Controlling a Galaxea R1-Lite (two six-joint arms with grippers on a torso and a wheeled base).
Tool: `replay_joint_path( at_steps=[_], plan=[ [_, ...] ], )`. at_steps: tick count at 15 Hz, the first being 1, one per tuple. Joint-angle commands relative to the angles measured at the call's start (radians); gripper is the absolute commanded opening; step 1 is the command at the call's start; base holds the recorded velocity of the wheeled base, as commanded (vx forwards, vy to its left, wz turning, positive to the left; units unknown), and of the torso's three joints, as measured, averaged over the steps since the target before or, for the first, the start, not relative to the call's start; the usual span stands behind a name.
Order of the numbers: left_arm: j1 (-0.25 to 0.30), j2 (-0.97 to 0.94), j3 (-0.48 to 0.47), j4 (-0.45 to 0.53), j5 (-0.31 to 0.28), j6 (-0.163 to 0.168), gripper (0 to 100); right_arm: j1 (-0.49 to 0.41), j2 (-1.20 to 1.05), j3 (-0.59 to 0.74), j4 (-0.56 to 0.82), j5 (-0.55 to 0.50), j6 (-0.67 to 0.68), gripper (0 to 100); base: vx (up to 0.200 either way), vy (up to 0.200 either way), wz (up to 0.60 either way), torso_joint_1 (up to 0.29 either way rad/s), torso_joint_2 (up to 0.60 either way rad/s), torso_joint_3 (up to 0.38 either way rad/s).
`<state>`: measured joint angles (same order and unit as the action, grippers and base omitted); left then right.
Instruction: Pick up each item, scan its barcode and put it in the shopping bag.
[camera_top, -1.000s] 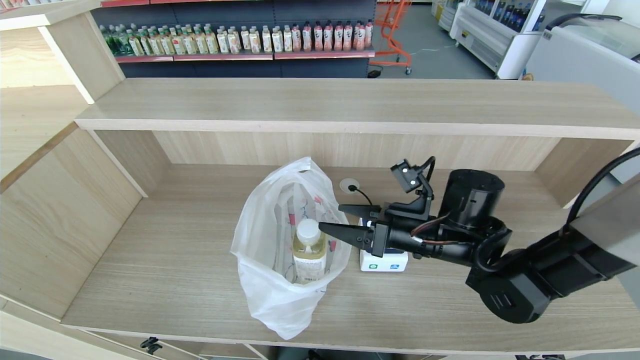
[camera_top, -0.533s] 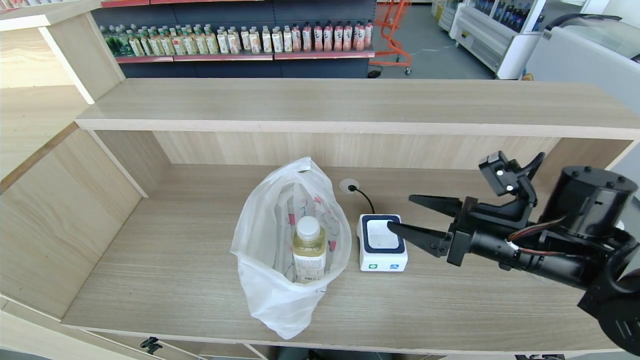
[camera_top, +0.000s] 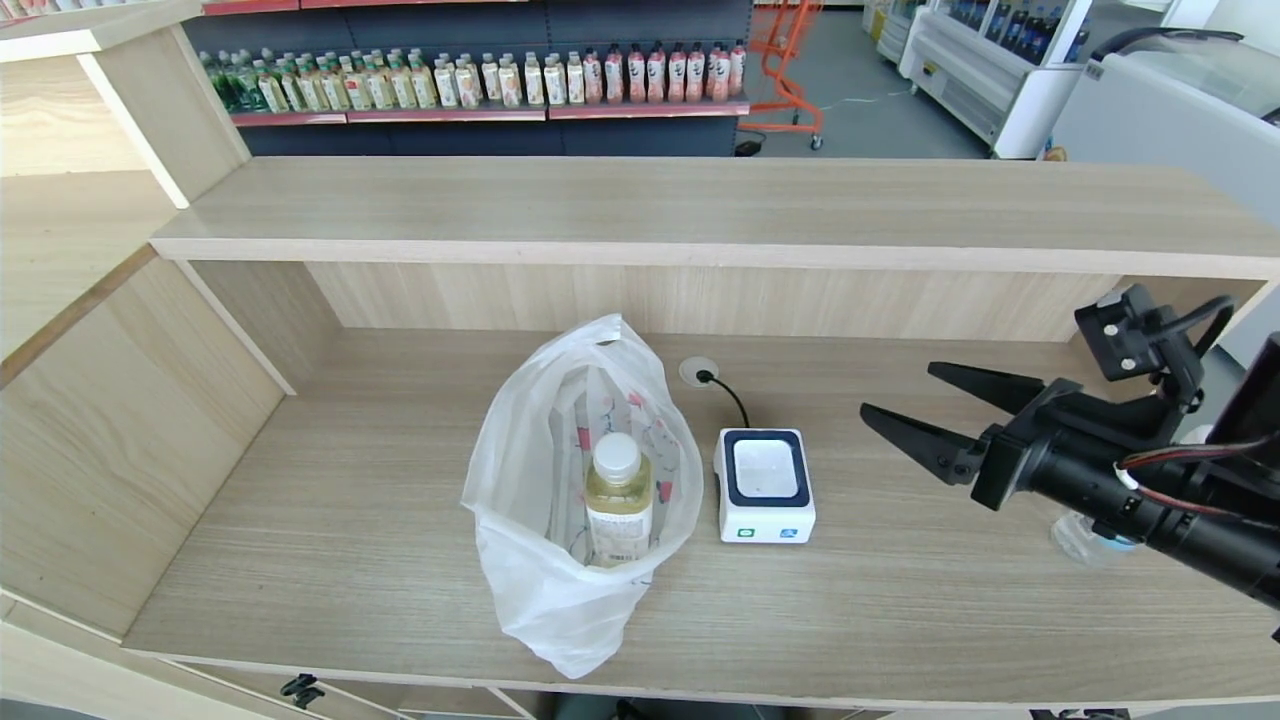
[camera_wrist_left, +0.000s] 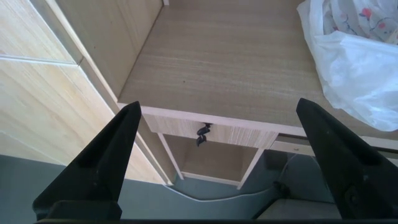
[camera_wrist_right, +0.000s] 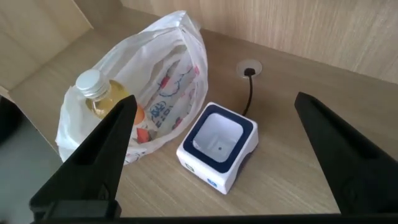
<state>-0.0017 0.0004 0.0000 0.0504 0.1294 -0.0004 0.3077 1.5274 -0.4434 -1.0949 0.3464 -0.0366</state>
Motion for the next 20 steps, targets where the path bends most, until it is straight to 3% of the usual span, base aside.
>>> replay_joint_path(
  at_steps=[1,7,10,20],
  plan=[
    [0.000,0.001,0.000,-0.001,0.001,-0.009,100,-0.005,-0.007,0.006,0.000,-0.001,0.000,100,-0.200,0.000,0.00,0.002,0.00,0.002],
    [0.000,0.001,0.000,-0.001,0.001,-0.004,100,-0.071,-0.020,0.037,0.000,0.000,0.001,100,-0.200,0.000,0.00,0.000,0.00,0.001],
    [0.000,0.001,0.000,0.000,0.001,-0.003,100,-0.088,-0.043,0.086,-0.002,-0.001,0.001,100,0.000,0.000,0.00,0.000,0.00,0.000],
    [0.000,0.001,0.000,0.000,-0.001,0.003,100,-0.167,-0.165,0.183,0.007,-0.014,0.014,100,0.000,-0.200,0.00,0.005,0.00,0.001]
  ],
)
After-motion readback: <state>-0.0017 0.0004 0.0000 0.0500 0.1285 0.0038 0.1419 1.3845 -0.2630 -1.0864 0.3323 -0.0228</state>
